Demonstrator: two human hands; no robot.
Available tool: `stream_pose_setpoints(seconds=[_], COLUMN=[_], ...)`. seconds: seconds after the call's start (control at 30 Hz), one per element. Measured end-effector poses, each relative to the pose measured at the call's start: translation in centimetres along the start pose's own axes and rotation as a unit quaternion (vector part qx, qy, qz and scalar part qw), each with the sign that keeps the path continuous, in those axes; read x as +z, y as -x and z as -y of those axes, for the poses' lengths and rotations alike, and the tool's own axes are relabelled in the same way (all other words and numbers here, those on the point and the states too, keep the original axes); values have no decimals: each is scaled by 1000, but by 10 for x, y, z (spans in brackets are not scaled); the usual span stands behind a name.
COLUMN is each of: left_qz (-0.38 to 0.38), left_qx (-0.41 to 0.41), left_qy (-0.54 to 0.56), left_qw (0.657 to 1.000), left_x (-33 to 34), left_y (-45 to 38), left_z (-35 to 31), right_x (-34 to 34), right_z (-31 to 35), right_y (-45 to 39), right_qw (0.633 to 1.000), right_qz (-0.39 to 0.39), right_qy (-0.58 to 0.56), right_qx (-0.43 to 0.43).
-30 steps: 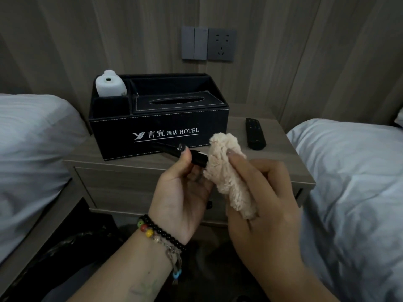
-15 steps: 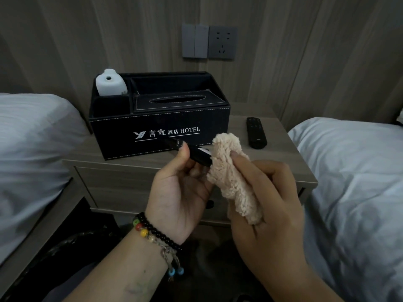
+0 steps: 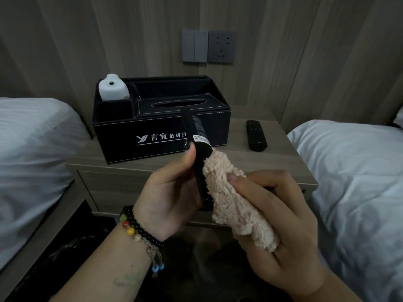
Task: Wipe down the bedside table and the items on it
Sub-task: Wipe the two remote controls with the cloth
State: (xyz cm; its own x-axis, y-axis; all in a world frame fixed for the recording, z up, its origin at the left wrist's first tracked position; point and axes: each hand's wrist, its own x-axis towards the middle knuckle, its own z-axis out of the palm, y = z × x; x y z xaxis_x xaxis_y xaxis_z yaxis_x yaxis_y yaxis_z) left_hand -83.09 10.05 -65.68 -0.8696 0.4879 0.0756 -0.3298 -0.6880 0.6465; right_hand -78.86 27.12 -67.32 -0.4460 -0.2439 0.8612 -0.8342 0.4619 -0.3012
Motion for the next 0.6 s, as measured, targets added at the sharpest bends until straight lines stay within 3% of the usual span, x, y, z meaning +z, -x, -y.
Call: stream_pose_setpoints(seconds=[0.2, 0.6], left_qz=[-23, -86], left_qx=[29, 79], left_qy=[-129, -214], left_qw=[991, 970], left_x=[-1, 22], left_y=[2, 5], left_z=[2, 23], right_x=[3, 4], right_z=[-2, -4], right_y=[3, 4], right_qw=[999, 993], right_qz=[51, -24], right_qy=[7, 111], right_qx=[7, 11])
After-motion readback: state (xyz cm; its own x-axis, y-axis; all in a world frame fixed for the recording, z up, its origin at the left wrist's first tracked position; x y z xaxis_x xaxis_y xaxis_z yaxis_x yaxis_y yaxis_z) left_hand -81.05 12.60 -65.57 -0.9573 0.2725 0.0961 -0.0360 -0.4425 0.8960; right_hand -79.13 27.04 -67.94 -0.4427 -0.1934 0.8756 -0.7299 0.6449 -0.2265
